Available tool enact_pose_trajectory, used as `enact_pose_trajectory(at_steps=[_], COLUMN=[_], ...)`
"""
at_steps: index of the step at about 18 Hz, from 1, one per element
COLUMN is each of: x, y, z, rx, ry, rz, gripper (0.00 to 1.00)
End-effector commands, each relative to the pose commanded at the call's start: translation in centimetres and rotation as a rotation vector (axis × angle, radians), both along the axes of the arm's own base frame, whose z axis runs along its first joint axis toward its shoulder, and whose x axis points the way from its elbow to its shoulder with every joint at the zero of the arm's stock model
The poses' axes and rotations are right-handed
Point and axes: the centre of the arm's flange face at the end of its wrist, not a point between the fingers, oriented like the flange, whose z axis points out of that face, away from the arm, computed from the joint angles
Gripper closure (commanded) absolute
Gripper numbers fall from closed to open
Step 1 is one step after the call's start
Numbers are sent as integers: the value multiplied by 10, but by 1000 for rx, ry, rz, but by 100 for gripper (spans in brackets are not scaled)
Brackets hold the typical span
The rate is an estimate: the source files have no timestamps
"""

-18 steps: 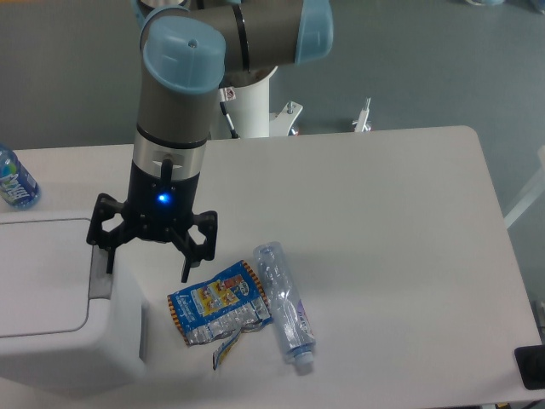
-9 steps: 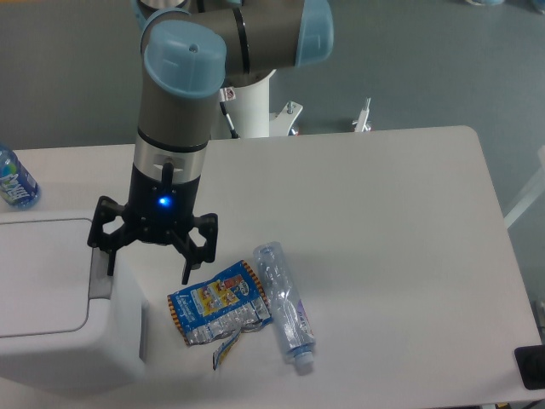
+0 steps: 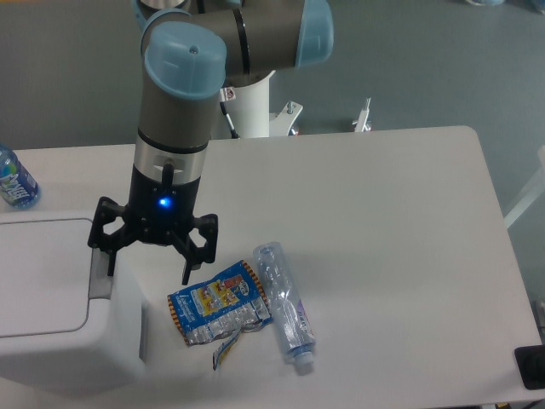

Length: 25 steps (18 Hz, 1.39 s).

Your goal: Open the trash can

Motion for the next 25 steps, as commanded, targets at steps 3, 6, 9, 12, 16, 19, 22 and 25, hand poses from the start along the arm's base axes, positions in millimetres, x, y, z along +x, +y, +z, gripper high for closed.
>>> enact_pose_trajectory(at_steps=[3,6,9,12,16,19,22,25], x=[0,0,-1,-1,-1,-1,-1,-2], y=[0,0,2,2,1,1,1,0], z=[0,-1,-4,-4,-5,-5,-5,13], rx=[0,-1,-4,-5,-7,-7,-6,21], ry=[2,3,-2,-2,-4,-4,-3,23], rz=[1,-2,1,1,1,1,1,-6], gripper=[0,0,0,0,0,0,0,0])
